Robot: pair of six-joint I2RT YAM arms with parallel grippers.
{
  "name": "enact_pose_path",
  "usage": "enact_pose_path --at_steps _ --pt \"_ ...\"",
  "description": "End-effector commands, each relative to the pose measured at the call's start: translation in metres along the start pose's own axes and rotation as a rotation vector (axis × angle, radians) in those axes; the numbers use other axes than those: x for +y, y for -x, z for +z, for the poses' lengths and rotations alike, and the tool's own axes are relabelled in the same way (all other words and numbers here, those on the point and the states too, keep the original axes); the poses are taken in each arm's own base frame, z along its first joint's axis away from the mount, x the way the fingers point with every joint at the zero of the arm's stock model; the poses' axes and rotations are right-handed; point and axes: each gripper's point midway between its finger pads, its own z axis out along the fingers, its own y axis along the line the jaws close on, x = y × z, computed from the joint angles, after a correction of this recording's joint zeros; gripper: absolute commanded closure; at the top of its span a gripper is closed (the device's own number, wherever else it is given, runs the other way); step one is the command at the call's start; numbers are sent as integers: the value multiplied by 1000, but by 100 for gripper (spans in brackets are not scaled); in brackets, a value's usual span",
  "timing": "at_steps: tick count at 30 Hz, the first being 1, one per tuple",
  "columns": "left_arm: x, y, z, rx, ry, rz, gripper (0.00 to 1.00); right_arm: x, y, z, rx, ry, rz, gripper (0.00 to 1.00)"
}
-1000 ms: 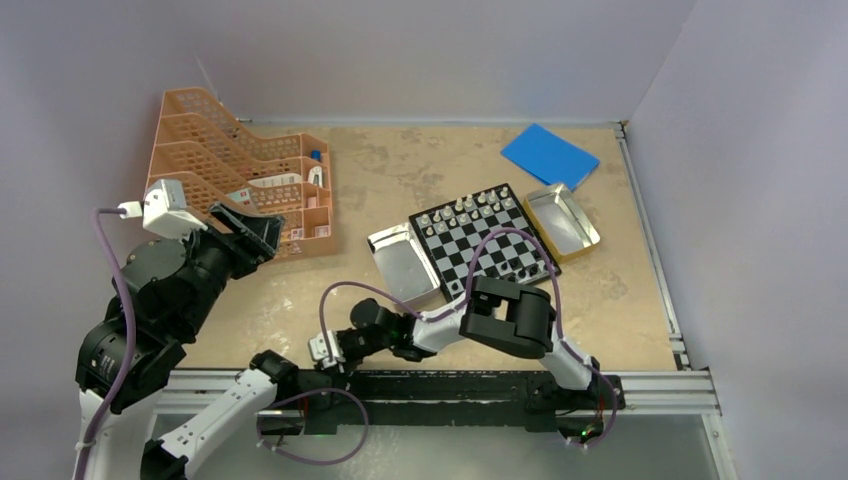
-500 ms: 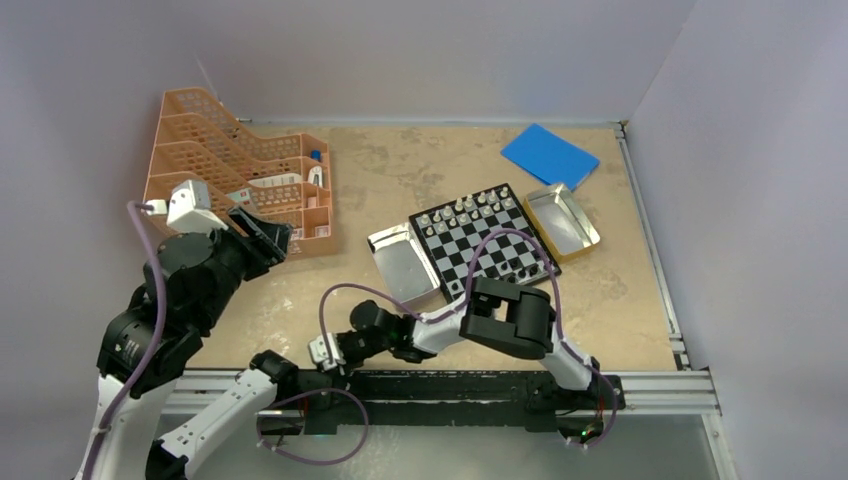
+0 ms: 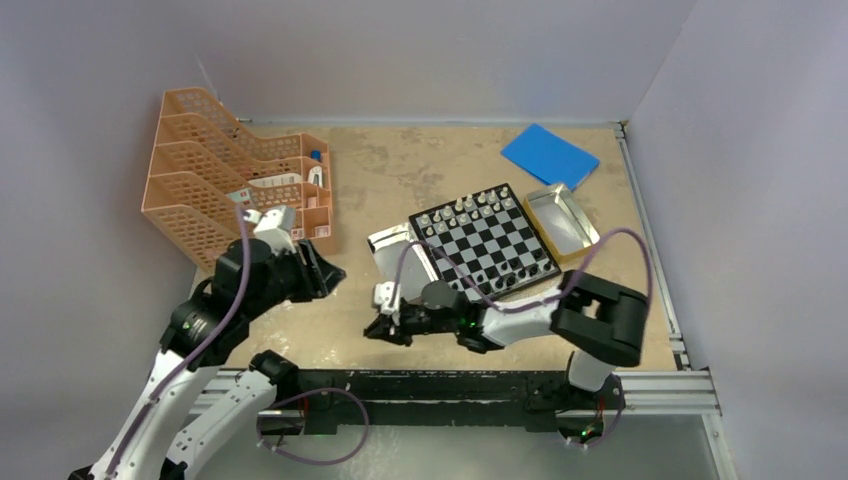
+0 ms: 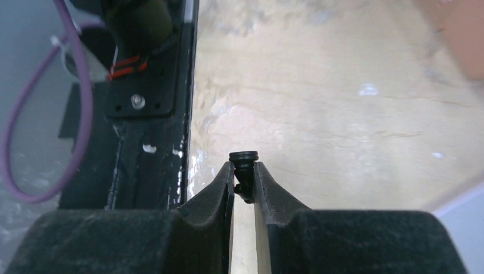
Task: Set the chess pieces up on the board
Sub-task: Pick up the chess piece from the storage box.
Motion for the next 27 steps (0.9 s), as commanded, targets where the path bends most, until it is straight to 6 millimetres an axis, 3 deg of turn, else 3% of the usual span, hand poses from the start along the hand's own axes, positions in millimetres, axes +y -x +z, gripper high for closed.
enact_pose_path --at_steps 1,6,13,18,27 --pt "-44 -26 10 147 -279 84 56 -19 63 -36 -237 -133 106 87" --pt "-53 -52 20 283 -366 80 53 -27 92 -70 -335 -205 120 86" --pt "-74 -63 17 343 -516 52 51 -26 123 -108 -464 -246 127 86" --pt "-78 -66 19 364 -538 24 51 -25 133 -118 -487 -256 109 86" --pt "-87 -71 25 404 -593 -58 53 -22 140 -117 -490 -233 97 85"
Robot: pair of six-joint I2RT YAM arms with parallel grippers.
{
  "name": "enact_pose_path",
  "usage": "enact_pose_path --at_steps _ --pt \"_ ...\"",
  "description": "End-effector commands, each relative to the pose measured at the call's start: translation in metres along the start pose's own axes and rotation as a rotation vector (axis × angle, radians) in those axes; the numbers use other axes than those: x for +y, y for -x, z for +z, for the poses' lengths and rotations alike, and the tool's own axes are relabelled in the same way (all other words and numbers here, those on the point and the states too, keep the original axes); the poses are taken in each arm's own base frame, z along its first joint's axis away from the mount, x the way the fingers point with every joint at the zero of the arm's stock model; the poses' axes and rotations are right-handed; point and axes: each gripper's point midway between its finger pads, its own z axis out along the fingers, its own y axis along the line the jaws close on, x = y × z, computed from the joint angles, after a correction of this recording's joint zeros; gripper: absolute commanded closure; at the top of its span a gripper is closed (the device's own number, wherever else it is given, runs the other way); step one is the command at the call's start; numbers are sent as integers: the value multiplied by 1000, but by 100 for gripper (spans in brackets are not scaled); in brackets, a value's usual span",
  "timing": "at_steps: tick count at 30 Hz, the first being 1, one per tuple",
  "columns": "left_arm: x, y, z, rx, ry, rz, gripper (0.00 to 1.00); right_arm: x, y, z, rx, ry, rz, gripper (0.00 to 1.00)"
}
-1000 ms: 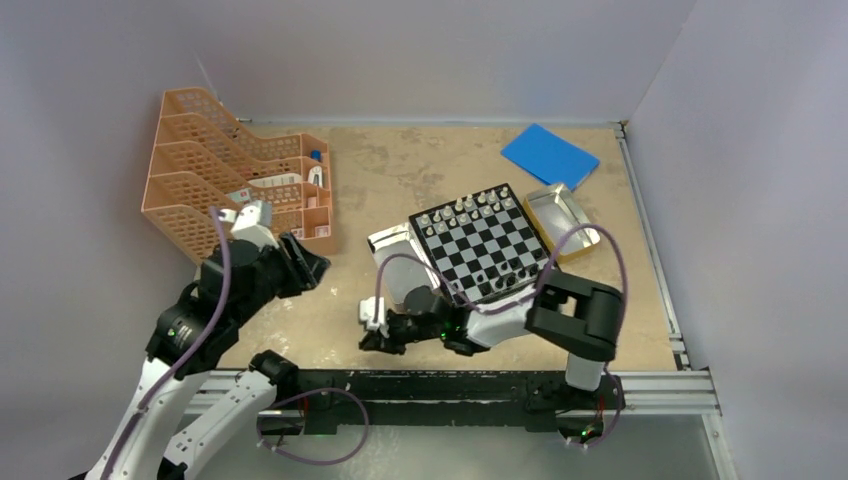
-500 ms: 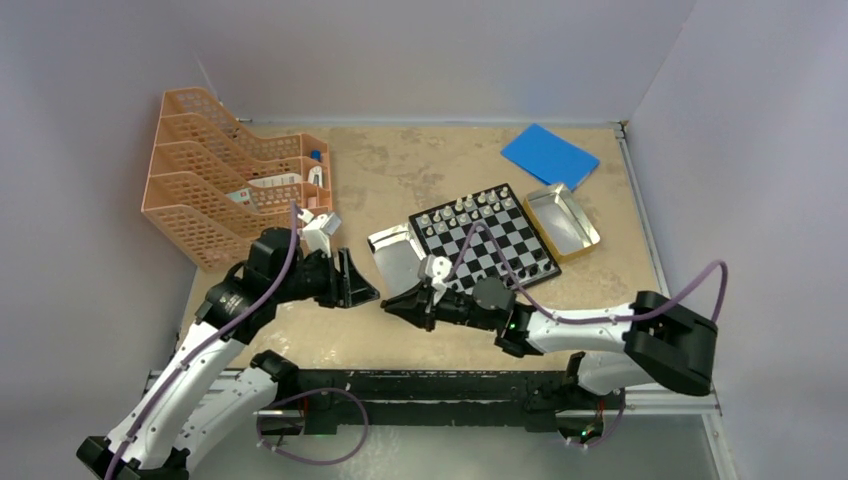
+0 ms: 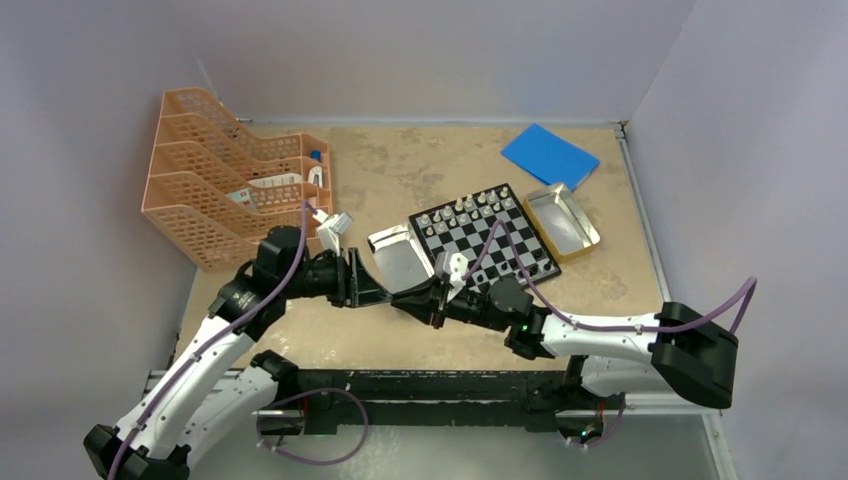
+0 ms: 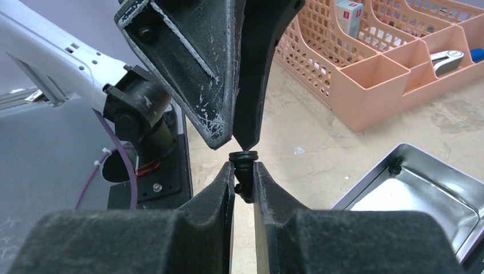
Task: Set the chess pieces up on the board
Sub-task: Pick up the chess piece from the storage box.
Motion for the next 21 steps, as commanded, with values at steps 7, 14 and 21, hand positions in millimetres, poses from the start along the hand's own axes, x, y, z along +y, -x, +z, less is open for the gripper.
enact_pose_path --at_steps 7,14,21 --pt "-6 3 10 2 -75 -55 60 0 28 10 -75 4 -15 85" --pt "-6 4 16 14 -92 -83 71 1 27 12 -79 15 -24 85" --pt "-5 2 17 18 -95 -85 78 2 25 12 -80 24 -26 85"
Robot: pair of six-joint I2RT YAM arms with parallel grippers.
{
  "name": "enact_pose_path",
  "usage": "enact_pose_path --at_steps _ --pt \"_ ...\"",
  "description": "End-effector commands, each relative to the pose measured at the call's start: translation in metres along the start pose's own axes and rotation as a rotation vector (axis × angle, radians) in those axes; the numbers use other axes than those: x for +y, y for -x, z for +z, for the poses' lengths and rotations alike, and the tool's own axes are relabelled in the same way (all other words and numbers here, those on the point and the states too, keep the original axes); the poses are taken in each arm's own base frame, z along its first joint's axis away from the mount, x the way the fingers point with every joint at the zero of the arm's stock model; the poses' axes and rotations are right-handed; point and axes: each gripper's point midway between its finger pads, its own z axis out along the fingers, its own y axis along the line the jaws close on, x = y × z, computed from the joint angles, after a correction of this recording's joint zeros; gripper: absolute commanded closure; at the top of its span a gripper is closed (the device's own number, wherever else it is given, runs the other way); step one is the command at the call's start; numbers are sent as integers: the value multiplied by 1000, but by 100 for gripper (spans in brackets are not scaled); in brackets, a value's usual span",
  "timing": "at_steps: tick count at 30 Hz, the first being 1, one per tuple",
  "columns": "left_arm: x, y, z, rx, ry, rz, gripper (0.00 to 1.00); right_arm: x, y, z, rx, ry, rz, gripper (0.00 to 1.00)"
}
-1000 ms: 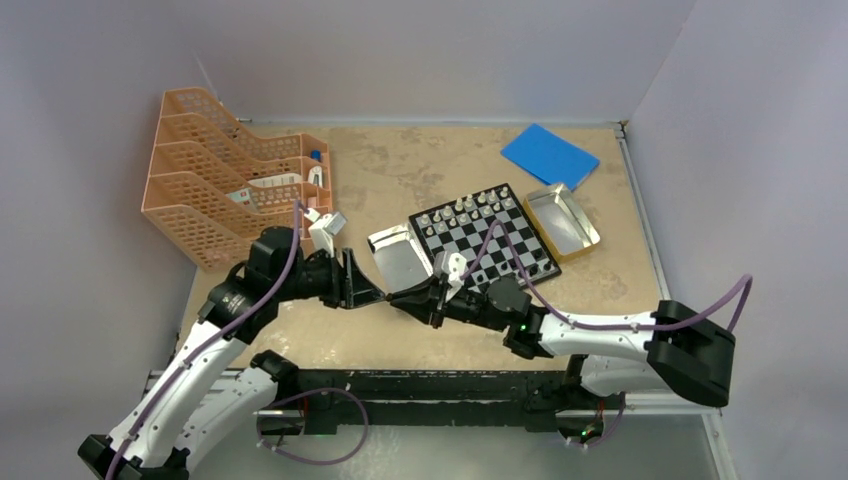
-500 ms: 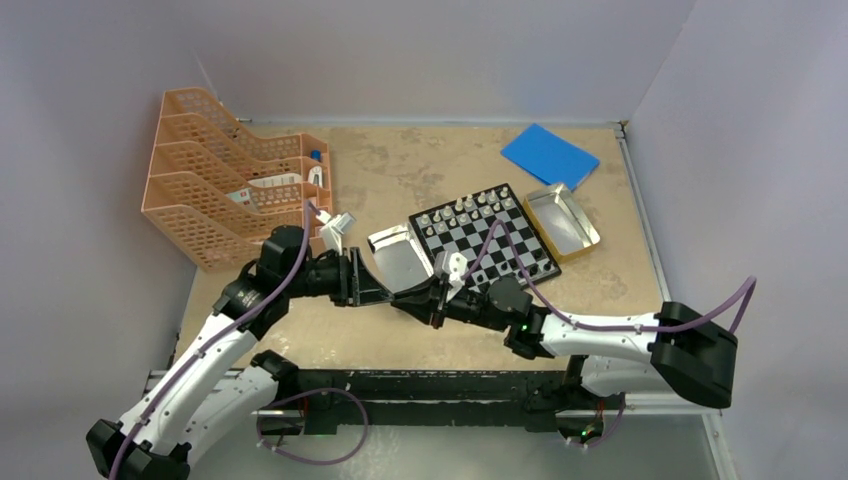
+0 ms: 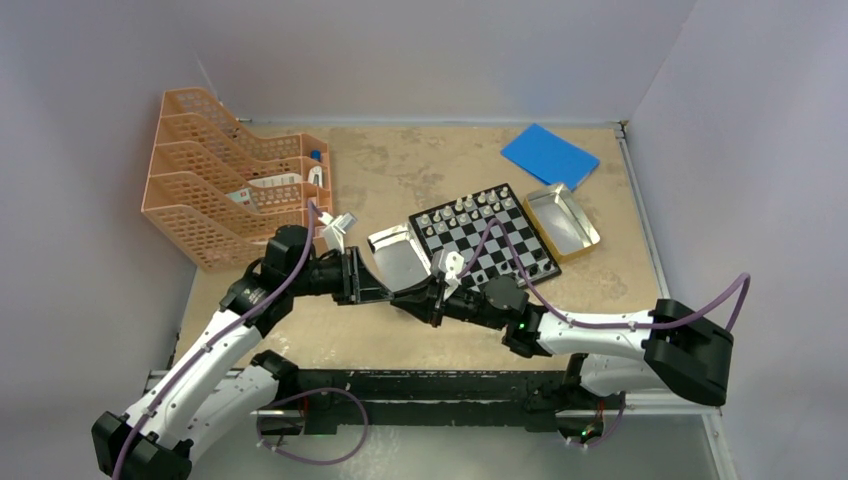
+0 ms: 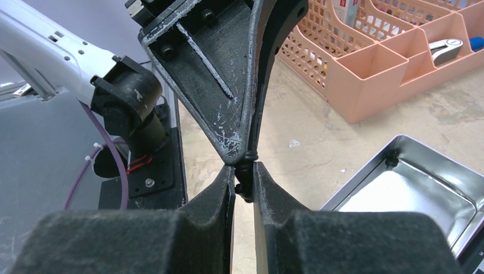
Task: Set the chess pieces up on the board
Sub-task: Pick up the chess piece from the storage box.
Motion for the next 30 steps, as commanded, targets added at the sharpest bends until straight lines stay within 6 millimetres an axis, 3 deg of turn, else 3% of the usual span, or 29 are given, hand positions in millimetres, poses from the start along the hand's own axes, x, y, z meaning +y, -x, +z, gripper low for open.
enact_pose_path --at_steps 1,6,10,17,23,30 --pt "-11 4 1 -9 -62 32 80 8 34 7 -111 36 -28 85" --pt "-11 3 1 -9 -66 35 91 9 33 6 -119 48 -38 84" --pt "-13 4 0 -15 -71 48 100 10 34 4 -125 43 7 77" --pt "-22 7 -2 -44 -126 84 100 13 45 -12 -164 13 149 47" --pt "-42 14 -7 -85 -216 130 100 20 79 -32 -247 9 343 38" --pt "-73 20 -21 -144 -345 203 100 7 117 -48 -315 -87 592 38"
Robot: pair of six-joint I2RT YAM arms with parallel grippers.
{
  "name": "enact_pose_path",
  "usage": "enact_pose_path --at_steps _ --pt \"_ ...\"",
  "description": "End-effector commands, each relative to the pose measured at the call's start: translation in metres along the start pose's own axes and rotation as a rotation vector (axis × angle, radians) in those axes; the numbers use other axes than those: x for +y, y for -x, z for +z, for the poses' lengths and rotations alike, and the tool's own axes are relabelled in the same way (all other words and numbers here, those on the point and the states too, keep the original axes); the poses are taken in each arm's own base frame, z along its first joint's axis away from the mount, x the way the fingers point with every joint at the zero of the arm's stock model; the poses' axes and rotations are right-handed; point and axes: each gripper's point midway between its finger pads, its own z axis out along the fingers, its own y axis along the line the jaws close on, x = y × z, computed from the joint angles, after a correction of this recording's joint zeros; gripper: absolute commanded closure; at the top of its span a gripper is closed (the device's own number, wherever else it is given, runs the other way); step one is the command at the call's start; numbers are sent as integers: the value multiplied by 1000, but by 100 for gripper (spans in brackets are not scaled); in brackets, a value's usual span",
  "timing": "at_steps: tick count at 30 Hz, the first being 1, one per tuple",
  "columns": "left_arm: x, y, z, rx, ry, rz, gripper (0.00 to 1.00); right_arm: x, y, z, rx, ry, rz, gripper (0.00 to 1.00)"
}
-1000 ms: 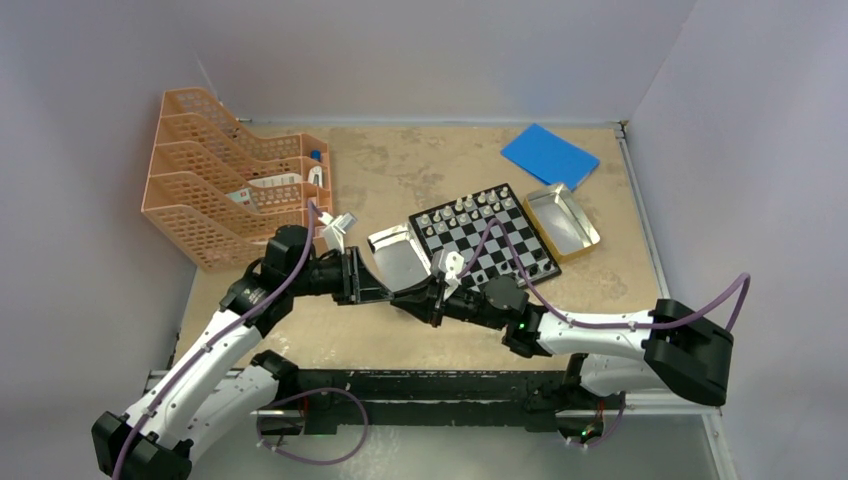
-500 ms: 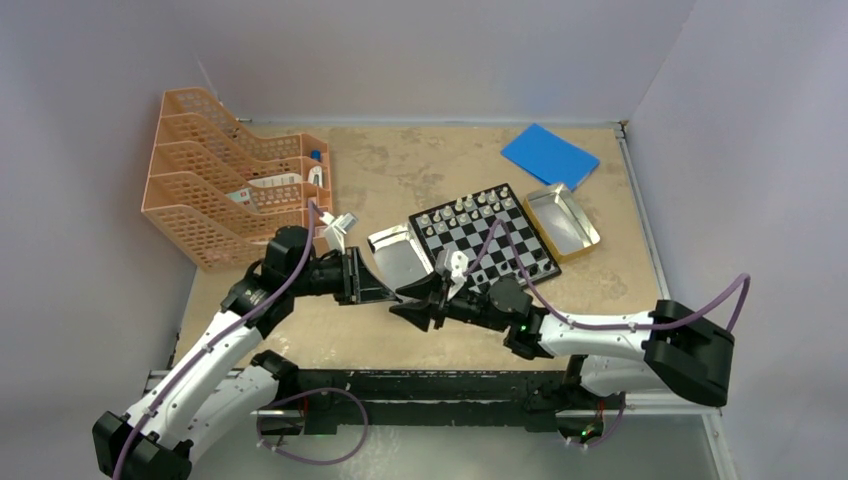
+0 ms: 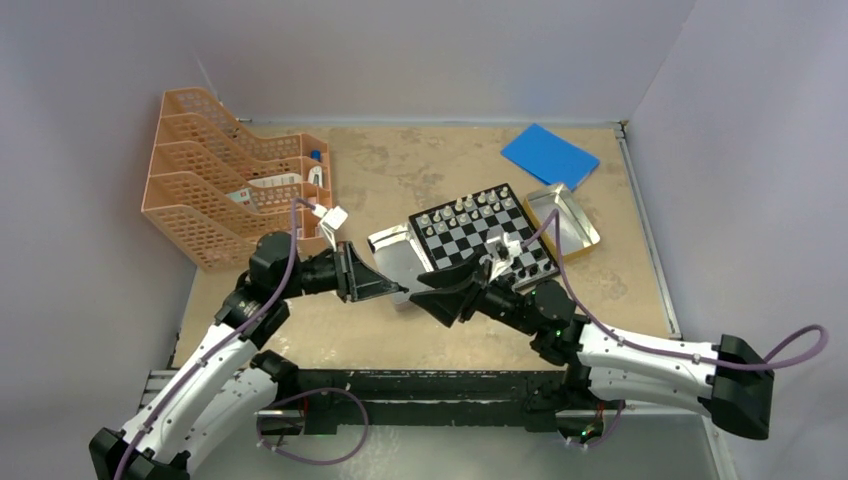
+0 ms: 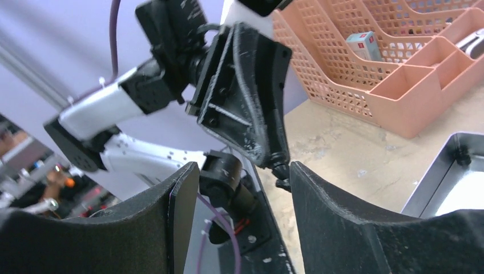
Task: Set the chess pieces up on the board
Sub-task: Pick up the chess piece from the storage box.
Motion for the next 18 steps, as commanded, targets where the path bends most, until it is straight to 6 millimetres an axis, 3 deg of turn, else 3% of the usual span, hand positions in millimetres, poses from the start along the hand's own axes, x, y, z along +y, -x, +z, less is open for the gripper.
enact_pose_path --at_steps 1,9,18 --pt "-37 12 -5 -51 -152 100 100 7 42 1 -100 -62 219 39" --pt "-63 14 -12 -80 -301 299 100 22 57 -1 -116 -7 483 42" --pt "-77 11 -17 -85 -400 476 100 52 67 6 -83 150 624 57"
